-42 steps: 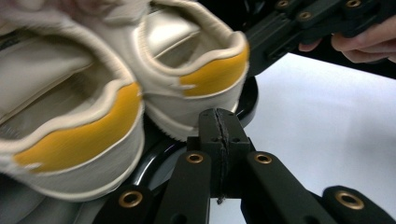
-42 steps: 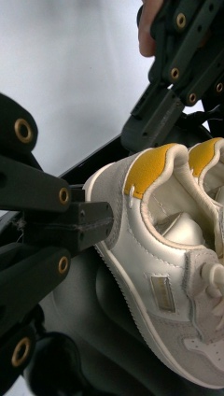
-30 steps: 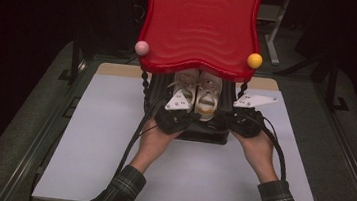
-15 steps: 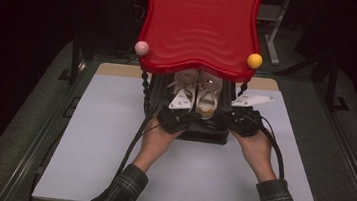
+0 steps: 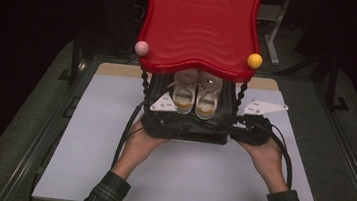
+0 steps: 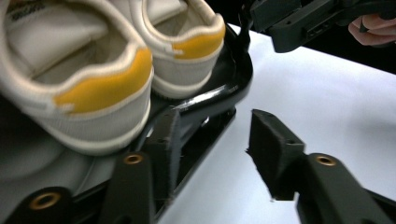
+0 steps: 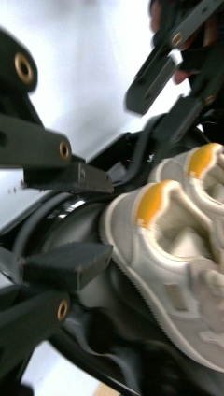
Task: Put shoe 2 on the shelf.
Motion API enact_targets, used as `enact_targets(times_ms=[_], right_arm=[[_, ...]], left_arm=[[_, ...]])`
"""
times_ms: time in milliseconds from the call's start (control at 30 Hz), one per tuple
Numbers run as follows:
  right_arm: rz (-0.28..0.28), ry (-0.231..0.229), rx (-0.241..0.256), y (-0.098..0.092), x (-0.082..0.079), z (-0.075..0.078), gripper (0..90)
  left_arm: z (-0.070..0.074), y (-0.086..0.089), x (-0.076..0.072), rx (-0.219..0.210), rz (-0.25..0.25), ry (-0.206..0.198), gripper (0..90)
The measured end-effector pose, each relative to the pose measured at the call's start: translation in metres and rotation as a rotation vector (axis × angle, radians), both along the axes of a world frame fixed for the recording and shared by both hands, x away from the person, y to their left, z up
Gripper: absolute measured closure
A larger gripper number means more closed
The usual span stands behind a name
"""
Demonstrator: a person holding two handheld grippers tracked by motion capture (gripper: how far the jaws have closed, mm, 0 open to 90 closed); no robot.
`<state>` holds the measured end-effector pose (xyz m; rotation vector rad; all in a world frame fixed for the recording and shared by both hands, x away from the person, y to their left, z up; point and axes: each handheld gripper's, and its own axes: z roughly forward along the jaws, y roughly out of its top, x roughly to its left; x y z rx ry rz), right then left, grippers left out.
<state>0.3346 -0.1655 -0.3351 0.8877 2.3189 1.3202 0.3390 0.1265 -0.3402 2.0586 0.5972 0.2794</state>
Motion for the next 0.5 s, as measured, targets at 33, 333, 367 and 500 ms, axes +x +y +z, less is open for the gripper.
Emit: enact_targets(times_ms=[33,333,367,500], right_arm=[[0.002,0.008,-0.005,-0.002,-0.001,-0.002,57.3],[-0.002,0.030,-0.020,-0.017,-0.019,-0.016,47.3],[-0.001,0.029,-0.024,-0.019,-0.020,-0.018,47.1],[-0.007,0.047,-0.032,-0.025,-0.028,-0.025,45.0]], left_arm=[[0.000,0.003,-0.002,0.011,-0.003,-0.001,48.3],[-0.007,0.031,-0.025,0.045,0.029,-0.012,38.7],[-0.009,0.035,-0.027,0.048,0.035,-0.010,38.3],[-0.015,0.052,-0.036,0.063,0.058,-0.002,36.2]])
